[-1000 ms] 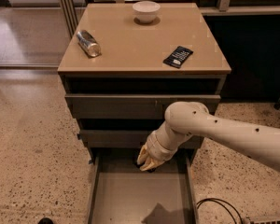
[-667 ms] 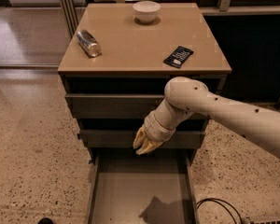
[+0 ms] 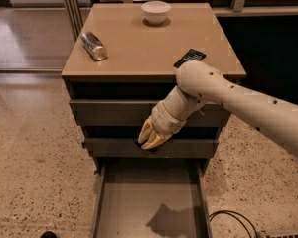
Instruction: Pick rxbar chocolate from bottom drawer and place on counter
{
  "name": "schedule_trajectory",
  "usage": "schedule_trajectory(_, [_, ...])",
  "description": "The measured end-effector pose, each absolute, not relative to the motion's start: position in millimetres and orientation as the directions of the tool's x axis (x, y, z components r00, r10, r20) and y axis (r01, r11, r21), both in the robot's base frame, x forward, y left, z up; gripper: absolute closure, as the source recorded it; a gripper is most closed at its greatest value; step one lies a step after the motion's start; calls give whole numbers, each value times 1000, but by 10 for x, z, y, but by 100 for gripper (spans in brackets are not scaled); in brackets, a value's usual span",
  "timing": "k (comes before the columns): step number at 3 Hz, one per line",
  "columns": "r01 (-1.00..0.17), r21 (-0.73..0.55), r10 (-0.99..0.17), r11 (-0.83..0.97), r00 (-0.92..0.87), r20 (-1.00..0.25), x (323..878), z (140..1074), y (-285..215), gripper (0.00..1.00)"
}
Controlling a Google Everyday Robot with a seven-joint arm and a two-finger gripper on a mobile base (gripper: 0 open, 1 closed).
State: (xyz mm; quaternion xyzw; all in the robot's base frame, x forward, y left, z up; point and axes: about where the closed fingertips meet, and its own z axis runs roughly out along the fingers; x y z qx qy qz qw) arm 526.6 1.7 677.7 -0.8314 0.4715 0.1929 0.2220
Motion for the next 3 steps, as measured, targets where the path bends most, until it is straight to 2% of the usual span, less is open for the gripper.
schedule_trajectory(2, [-839, -241, -647, -488, 533, -545, 5703, 8081, -123, 100])
schedule_trajectory(3, [-821, -252, -626, -512, 557, -546, 6231, 8764, 35, 100])
